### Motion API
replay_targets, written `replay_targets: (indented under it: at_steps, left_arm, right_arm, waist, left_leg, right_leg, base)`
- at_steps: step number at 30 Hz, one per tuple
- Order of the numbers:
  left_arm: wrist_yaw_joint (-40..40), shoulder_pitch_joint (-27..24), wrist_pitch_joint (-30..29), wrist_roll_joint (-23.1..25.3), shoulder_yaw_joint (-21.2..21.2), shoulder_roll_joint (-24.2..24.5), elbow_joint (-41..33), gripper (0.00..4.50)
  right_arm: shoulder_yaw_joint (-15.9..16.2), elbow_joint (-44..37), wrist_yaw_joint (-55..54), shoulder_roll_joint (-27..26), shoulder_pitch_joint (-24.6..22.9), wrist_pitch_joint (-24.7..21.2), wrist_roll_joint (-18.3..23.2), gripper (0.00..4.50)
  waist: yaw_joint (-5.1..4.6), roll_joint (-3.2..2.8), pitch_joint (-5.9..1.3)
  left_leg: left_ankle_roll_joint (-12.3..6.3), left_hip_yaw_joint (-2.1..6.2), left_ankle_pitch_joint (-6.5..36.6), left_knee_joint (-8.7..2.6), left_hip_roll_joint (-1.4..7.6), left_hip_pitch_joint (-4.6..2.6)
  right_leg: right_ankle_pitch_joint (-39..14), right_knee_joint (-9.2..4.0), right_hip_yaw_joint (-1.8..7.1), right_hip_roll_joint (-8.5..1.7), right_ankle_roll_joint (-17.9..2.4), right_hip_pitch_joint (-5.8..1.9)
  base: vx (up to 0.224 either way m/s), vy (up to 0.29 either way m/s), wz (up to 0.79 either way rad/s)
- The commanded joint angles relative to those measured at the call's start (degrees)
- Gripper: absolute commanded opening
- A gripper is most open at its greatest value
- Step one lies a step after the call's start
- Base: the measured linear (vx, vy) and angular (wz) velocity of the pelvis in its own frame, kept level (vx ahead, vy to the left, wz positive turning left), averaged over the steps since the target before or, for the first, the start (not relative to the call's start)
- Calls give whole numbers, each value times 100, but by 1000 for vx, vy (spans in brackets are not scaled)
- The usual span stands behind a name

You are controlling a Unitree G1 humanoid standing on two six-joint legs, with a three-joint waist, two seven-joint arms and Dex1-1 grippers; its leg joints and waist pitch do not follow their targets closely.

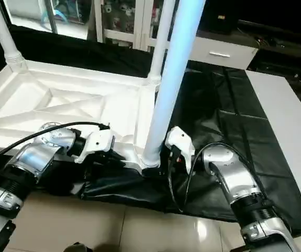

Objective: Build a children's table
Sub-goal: Rotate leg to tighten

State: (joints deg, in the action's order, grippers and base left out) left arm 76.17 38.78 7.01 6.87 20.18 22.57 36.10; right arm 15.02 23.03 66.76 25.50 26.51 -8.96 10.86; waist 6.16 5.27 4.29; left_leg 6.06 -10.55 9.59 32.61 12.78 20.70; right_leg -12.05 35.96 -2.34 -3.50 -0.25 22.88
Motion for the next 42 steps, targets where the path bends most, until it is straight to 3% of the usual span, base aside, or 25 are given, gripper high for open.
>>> replay_targets:
  at_steps: [1, 7, 14, 17, 20, 22, 24, 26, 28, 29, 32, 34, 36, 39, 42]
  left_arm:
    - [334, -223, -51, 112, 403, -52, 63, 0]
    - [406, -236, -87, 155, 454, 4, 49, 0]
    - [439, -237, -154, 194, 492, 26, 34, 0]
    - [405, -229, -156, 216, 495, 27, 37, 0]
    - [220, -198, -229, 202, 428, -66, 114, 0]
    - [-508, -36, -390, 308, 281, -322, 385, 0]
    - [-967, 75, -518, 377, 193, -481, 576, 0]
    - [-1499, 190, -589, 373, 55, -724, 768, 0]
    - [-1959, 339, -677, 412, -7, -979, 996, 0]
    - [-2156, 395, -677, 466, -6, -1040, 1093, 0]
    - [-3058, 623, -727, 638, -69, -1269, 1484, 0]
    - [-3595, 793, -725, 731, -175, -1439, 1770, 0]
    - [-3928, 907, -688, 809, -223, -1526, 1955, 0]
    - [-4205, 1013, -569, 910, -224, -1555, 2107, 0]
    - [-4126, 1031, -458, 911, -212, -1519, 2127, 0]
  right_arm:
    - [14, 74, 95, 76, 91, 118, -65, 348]
    - [8, 172, 212, 52, 134, 188, -90, 290]
    - [55, 156, 290, 35, 27, 173, -52, 272]
    - [-29, 198, 191, -30, -5, 165, -16, 271]
    - [-315, 275, -294, -309, 17, -85, 162, 270]
    - [-557, 596, -1634, -736, 120, -262, -87, 270]
    - [-692, 819, -2541, -972, 195, -375, -298, 270]
    - [-1016, 981, -3560, -1315, 247, -645, -279, 269]
    - [-1174, 1127, -4335, -1655, 270, -630, -333, 269]
    - [-1226, 1192, -4633, -1756, 289, -553, -375, 269]
    - [-1470, 1512, -5676, -2173, 419, -317, -463, 269]
    - [-1580, 1771, -6355, -2407, 537, -162, -569, 269]
    - [-1572, 1939, -6657, -2546, 621, -13, -635, 269]
    - [-1622, 2097, -6421, -2778, 720, 208, -417, 268]
    - [-1537, 1912, -5630, -2880, 727, 431, -176, 268]
  waist:
    - [-44, -5, -342]
    - [-41, -10, -365]
    - [-29, -11, -385]
    - [-46, -7, -396]
    - [-54, -7, -398]
    - [-100, 4, -362]
    - [-141, -24, -326]
    - [-213, 12, -338]
    - [-255, -5, -365]
    - [-285, 14, -361]
    - [-282, -4, -348]
    - [-297, -4, -358]
    - [-287, 15, -371]
    - [-280, 14, -379]
    - [-239, 18, -389]
  left_leg:
    - [-295, -12, 933, -325, 99, -79]
    - [-362, -21, 765, -304, 91, -78]
    - [-371, -24, 758, -297, 95, -80]
    - [-392, -31, 673, -288, 90, -76]
    - [-396, -35, 692, -288, 84, -69]
    - [-253, -35, 1024, -316, 83, -83]
    - [1, -20, 1390, -358, 83, -117]
    - [282, 78, 1640, -418, 66, -39]
    - [333, 94, 1688, -417, 69, -78]
    - [295, 90, 1714, -410, 61, -81]
    - [181, 70, 1855, -387, 46, -118]
    - [218, 75, 1777, -394, 37, -101]
    - [200, 66, 1674, -383, 38, -101]
    - [63, 41, 1596, -363, 22, -91]
    - [-118, 38, 1249, -358, 29, -55]
  right_leg:
    - [-427, -403, 238, -403, -1296, -246]
    - [-104, -360, 234, -387, -1378, -259]
    - [-105, -354, 235, -397, -1385, -272]
    - [64, -333, 235, -386, -1409, -276]
    - [43, -335, 235, -391, -1430, -278]
    - [-513, -403, 238, -392, -1344, -238]
    - [-1327, -489, 243, -404, -1166, -182]
    - [-2290, -540, 209, -436, -748, -249]
    - [-2219, -564, 213, -440, -688, -204]
    - [-2039, -566, 220, -420, -732, -188]
    - [-2067, -597, 240, -412, -761, -135]
    - [-2047, -589, 239, -402, -729, -126]
    - [-1682, -562, 239, -383, -758, -142]
    - [-1268, -530, 250, -368, -858, -140]
    - [-719, -480, 244, -371, -970, -212]
  base:
    - [0, 0, 0]
    - [0, 0, 0]
    - [0, 0, 0]
    - [0, 0, 0]
    - [0, 0, 0]
    - [0, 0, 0]
    - [-29, -4, -4]
    - [-61, -2, -13]
    - [0, 0, 0]
    - [0, 0, 0]
    - [0, 0, 0]
    - [0, 0, 0]
    - [0, 0, 0]
    - [0, 0, 0]
    - [0, 0, 0]
